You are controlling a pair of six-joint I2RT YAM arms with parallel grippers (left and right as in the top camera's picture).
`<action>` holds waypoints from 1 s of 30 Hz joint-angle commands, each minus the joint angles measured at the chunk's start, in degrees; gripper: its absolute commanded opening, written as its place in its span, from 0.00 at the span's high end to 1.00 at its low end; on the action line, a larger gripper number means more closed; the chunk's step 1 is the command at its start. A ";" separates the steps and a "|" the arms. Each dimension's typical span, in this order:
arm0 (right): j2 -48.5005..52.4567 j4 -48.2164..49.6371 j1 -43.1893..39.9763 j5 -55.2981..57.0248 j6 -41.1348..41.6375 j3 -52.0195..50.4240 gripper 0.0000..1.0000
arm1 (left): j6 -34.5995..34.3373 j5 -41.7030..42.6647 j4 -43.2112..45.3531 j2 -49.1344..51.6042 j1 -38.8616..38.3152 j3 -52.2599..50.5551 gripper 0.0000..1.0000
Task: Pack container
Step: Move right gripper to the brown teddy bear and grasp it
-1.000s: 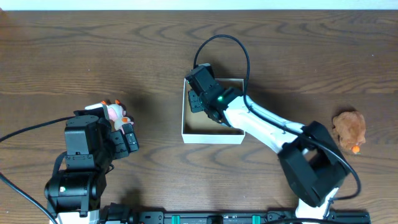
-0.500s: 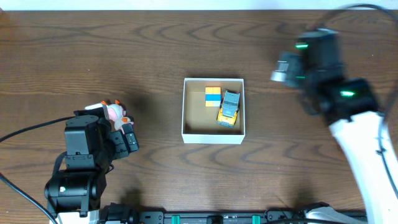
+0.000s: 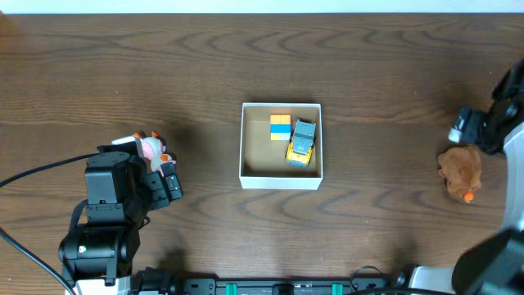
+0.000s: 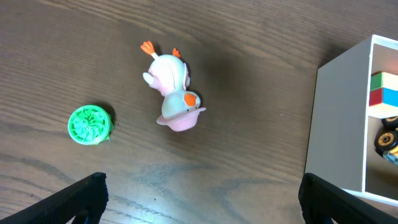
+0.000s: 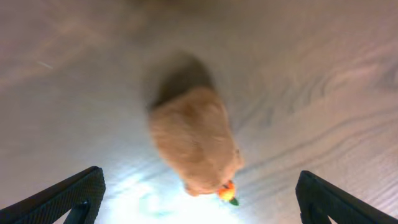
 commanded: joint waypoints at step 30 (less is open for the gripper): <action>14.23 -1.79 -0.96 -9.97 3.02 -0.37 0.95 | -0.31 -0.37 0.04 -0.11 0.04 1.03 0.02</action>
